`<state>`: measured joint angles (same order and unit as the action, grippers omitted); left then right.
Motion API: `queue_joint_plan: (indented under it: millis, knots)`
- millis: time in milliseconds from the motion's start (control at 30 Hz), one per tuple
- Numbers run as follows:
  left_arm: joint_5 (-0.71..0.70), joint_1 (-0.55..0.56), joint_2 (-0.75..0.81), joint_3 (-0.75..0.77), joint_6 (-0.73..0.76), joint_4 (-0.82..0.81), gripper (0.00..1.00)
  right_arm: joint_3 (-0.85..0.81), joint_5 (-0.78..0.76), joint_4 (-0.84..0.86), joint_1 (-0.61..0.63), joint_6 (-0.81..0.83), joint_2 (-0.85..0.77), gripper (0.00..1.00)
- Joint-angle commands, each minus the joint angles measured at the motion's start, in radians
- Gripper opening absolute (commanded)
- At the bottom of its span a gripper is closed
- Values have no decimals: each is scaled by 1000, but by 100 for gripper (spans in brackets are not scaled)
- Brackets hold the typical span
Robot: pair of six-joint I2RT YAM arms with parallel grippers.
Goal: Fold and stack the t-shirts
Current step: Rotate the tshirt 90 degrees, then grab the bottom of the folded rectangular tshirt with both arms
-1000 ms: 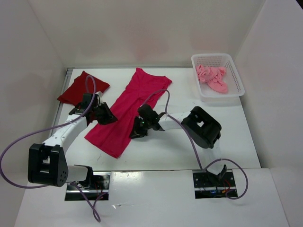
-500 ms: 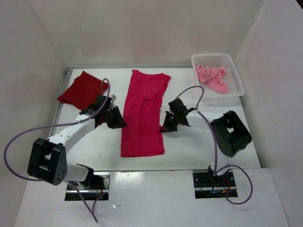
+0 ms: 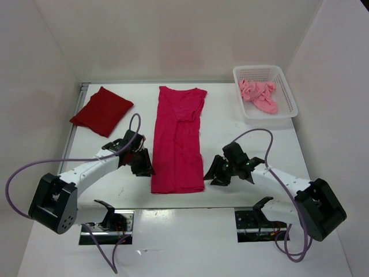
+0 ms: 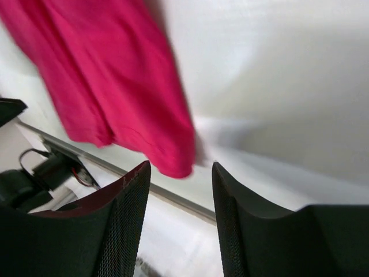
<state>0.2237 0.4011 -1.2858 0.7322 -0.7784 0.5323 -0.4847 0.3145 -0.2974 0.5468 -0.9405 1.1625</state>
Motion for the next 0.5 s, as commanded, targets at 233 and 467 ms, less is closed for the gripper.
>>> queue_joint_plan:
  millis: [233,467]
  knots:
    - [46,15,42,-126,-125,3,58,61,64,158,100,-141,52,55]
    - [112,15,-43,-163,-124,-70,54,75,64,191,100,-141,91,42]
